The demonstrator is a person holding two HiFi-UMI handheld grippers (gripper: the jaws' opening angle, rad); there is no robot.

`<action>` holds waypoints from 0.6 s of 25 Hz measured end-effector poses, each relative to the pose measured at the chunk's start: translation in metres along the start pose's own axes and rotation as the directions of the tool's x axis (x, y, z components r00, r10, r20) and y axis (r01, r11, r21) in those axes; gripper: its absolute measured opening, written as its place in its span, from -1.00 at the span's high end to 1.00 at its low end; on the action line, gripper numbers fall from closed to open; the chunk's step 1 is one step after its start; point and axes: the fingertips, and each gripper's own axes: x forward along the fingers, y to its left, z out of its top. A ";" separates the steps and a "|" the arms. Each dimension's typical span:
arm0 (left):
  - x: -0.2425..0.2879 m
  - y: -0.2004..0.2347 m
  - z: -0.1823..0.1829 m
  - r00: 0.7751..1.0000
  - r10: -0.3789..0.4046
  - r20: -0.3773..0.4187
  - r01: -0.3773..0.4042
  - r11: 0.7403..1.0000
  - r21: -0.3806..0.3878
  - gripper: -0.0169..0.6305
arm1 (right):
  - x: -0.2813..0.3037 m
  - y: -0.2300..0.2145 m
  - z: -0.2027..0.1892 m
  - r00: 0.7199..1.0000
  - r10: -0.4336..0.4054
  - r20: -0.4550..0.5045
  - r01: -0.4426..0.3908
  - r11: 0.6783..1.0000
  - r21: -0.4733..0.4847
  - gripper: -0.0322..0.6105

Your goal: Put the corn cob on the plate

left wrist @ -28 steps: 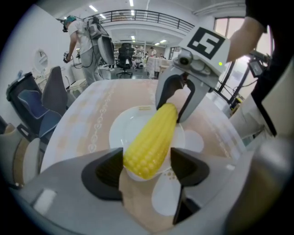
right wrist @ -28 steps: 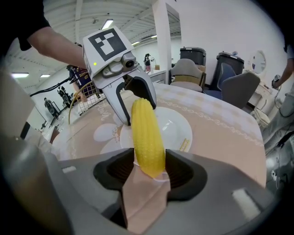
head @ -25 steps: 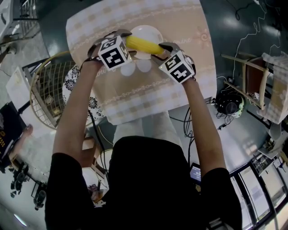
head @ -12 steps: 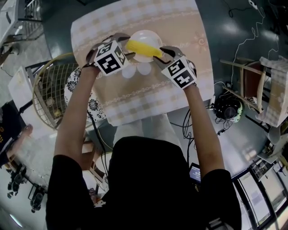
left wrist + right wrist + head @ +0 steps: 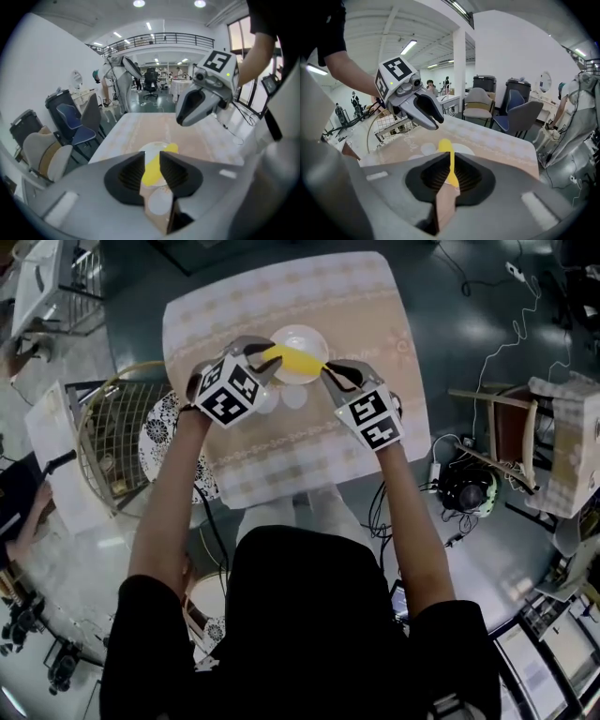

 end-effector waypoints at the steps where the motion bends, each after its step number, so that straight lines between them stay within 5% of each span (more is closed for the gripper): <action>1: -0.006 -0.003 0.006 1.000 0.013 0.010 -0.013 1.000 -0.004 0.63 | -0.007 0.001 0.003 1.000 -0.005 0.014 0.004 1.000 0.002 0.82; 8: -0.059 -0.033 0.059 0.982 0.136 0.131 -0.132 0.991 -0.037 0.80 | -0.061 0.016 0.032 0.992 -0.024 0.120 0.026 1.000 -0.013 0.89; 15: -0.099 -0.063 0.095 0.937 0.270 0.220 -0.245 0.960 -0.134 0.89 | -0.125 0.025 0.063 0.965 -0.023 0.261 0.032 0.999 -0.031 0.89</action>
